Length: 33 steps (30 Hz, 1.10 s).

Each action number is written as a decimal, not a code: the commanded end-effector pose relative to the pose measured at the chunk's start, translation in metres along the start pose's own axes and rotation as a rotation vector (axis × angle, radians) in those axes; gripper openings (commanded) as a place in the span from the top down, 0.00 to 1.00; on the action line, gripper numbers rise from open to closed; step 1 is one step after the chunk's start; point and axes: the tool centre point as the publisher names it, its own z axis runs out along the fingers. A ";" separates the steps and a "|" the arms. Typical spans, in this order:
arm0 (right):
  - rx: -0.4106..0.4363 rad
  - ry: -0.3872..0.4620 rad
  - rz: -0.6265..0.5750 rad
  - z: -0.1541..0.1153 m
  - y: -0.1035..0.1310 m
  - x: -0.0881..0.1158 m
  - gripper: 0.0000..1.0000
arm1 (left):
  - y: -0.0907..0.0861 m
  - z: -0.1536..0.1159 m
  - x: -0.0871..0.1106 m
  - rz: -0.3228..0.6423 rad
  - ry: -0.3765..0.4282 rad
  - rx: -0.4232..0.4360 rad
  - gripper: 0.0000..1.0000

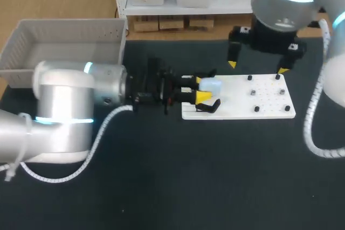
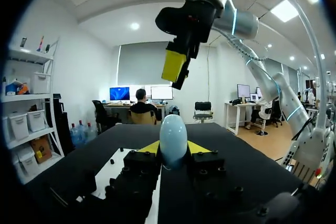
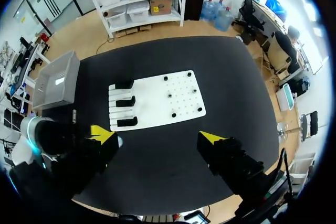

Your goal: Pick up each earbud case from the left stands, insert the matching earbuds, close the lid, and place the case in the box.

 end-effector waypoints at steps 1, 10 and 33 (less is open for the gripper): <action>-0.021 -0.067 0.002 0.001 -0.005 0.003 0.00 | -0.017 -0.055 -0.044 0.015 0.070 -0.108 1.00; -0.021 -0.067 0.002 0.001 -0.005 0.003 0.00 | 0.018 -0.168 -0.067 0.039 0.208 -0.429 1.00; -0.021 -0.067 0.002 0.001 -0.005 0.003 0.00 | 0.176 -0.365 0.010 -0.133 0.357 -0.768 1.00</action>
